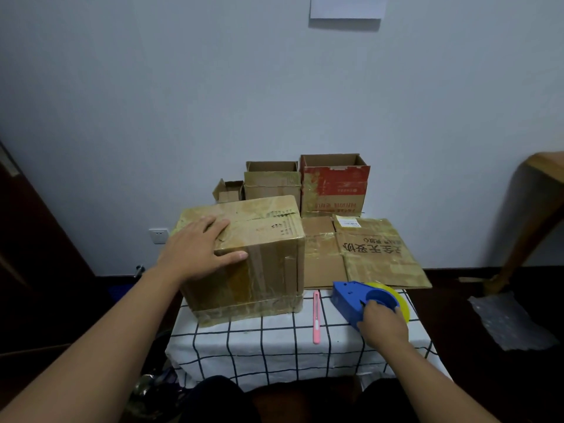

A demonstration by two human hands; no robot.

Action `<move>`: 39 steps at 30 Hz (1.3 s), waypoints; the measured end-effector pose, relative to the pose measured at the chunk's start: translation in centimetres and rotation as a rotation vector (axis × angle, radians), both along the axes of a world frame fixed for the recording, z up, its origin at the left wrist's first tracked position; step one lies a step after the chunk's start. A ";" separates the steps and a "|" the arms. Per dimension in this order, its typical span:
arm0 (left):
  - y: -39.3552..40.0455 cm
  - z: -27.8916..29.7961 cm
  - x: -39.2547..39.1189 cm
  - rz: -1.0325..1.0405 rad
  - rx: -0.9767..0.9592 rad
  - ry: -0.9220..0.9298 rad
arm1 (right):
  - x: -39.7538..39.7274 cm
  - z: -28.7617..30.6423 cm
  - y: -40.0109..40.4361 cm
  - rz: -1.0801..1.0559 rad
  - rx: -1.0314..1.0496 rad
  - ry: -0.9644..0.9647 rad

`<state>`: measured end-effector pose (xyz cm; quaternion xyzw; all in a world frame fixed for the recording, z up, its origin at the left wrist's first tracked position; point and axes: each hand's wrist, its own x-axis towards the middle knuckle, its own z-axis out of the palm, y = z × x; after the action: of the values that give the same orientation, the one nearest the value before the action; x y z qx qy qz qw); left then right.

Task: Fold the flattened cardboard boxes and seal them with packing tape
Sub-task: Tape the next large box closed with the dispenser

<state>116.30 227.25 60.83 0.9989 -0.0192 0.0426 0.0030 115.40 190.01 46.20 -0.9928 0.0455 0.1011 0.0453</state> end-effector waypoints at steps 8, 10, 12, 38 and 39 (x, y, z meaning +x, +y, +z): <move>0.2 0.0 0.0 -0.012 -0.015 -0.013 | -1.7 1.0 1.2 0.008 0.080 -0.175; 0.1 0.0 0.0 -0.012 -0.024 -0.015 | -2.0 2.4 1.5 0.002 0.129 -0.211; 0.0 0.1 -0.1 -0.013 -0.025 -0.017 | -2.3 4.6 1.9 -0.003 0.172 -0.260; 0.1 3.3 -0.9 0.072 -0.847 0.070 | 2.5 20.1 14.5 0.648 0.109 -0.460; 0.2 3.5 -0.7 0.069 -0.881 0.056 | 2.5 20.0 14.5 0.652 0.111 -0.471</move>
<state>115.63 227.45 64.35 0.9032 0.0340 0.0197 0.4274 117.93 204.54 66.19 -0.9473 -0.2889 -0.1176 0.0735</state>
